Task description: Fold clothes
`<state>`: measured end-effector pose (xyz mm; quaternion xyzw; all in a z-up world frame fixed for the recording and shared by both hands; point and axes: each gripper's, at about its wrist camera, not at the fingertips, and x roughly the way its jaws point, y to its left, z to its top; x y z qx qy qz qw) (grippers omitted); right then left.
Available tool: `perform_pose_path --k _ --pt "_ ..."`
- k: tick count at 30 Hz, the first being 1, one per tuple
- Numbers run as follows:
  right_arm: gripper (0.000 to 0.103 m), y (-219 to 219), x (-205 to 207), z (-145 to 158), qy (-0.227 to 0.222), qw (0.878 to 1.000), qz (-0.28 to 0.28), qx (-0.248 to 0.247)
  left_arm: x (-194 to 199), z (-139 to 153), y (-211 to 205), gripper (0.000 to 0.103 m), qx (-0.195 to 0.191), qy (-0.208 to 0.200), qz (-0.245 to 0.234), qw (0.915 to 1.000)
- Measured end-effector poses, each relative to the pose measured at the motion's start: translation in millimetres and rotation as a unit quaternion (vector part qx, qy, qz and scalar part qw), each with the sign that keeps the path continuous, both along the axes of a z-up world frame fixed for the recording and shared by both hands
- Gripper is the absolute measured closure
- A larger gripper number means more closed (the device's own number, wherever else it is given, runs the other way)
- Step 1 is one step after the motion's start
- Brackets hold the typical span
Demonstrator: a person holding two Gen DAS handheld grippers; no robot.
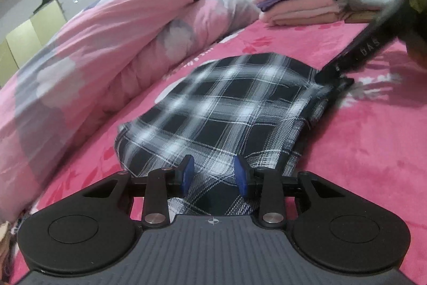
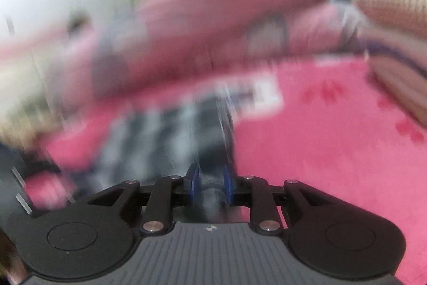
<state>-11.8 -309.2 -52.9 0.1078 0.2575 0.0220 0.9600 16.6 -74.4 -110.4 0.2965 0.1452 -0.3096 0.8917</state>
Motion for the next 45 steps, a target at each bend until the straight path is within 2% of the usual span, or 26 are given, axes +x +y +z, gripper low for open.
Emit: perform_pose_path --k 2,4,8,12,16,17,20,22,25,26,28,30,31,32,34,36,39,42,45 --pt "0.079 0.3 0.4 -11.5 0.032 0.999 0.004 -0.019 0.2 2.0 3.0 0.070 -0.005 0.002 -0.004 1.0000" --pt "0.079 4.3 -1.8 -1.3 0.032 0.998 0.004 -0.050 0.4 4.3 6.2 0.069 -0.011 0.004 -0.008 0.9999" --pt "0.079 18.0 4.0 37.2 -0.024 0.993 0.038 -0.109 0.6 10.8 12.5 0.069 -0.051 0.005 -0.026 0.9984" --pt "0.081 39.4 42.5 45.5 -0.065 0.981 0.097 -0.152 1.5 -0.6 6.0 0.069 -0.038 0.012 -0.027 0.9989" --pt "0.086 27.1 84.5 -4.3 0.020 0.978 0.094 -0.183 4.1 0.8 11.7 0.069 -0.055 0.025 -0.035 0.9975" --pt "0.086 18.2 85.9 -7.2 0.024 0.982 0.088 -0.166 6.1 0.8 13.6 0.069 -0.062 0.032 -0.036 0.9970" --pt "0.086 7.9 89.1 22.8 0.028 0.989 0.066 -0.130 10.5 1.2 16.7 0.069 -0.074 0.046 -0.037 0.9955" --pt "0.080 -1.6 102.5 40.0 0.024 0.994 0.062 -0.086 12.1 1.3 17.8 0.069 -0.079 0.052 -0.038 0.9949" --pt "0.046 -23.7 144.9 47.0 0.028 0.999 0.038 -0.021 13.5 1.3 18.8 0.069 -0.084 0.056 -0.038 0.9942" --pt "0.044 -32.5 162.5 41.3 0.043 0.999 0.032 0.007 14.0 1.2 19.2 0.069 -0.086 0.057 -0.038 0.9939" --pt "0.044 -50.3 198.2 26.6 0.081 0.994 0.021 0.071 15.0 1.2 19.9 0.069 -0.089 0.060 -0.038 0.9935" --pt "0.057 -63.2 221.9 7.0 0.116 0.983 0.026 0.141 16.0 1.2 20.5 0.069 -0.093 0.063 -0.038 0.9930" --pt "0.091 -65.3 221.6 3.0 0.113 0.980 0.030 0.161 16.4 1.2 20.9 0.069 -0.095 0.064 -0.038 0.9927" --pt "0.096 -66.0 217.7 1.7 0.101 0.979 0.032 0.175 17.0 1.2 21.2 0.069 -0.096 0.066 -0.038 0.9924" --pt "0.097 -66.4 206.2 1.0 0.074 0.977 0.031 0.195 18.6 1.4 21.5 0.069 -0.098 0.069 -0.039 0.9920" --pt "0.097 -69.8 194.9 -3.3 0.056 0.978 0.005 0.201 20.2 1.5 21.9 0.069 -0.100 0.073 -0.039 0.9916" --pt "0.097 -76.1 195.0 -28.3 0.083 0.972 -0.027 0.216 22.0 2.1 22.4 0.069 -0.101 0.075 -0.039 0.9913" --pt "0.089 -82.2 195.1 -23.9 0.088 0.968 -0.043 0.229 21.8 2.0 22.5 0.069 -0.100 0.077 -0.047 0.9909" --pt "0.086 -63.9 186.1 14.3 0.060 0.988 -0.033 0.141 21.0 2.3 22.4 0.068 -0.100 0.077 -0.046 0.9909"
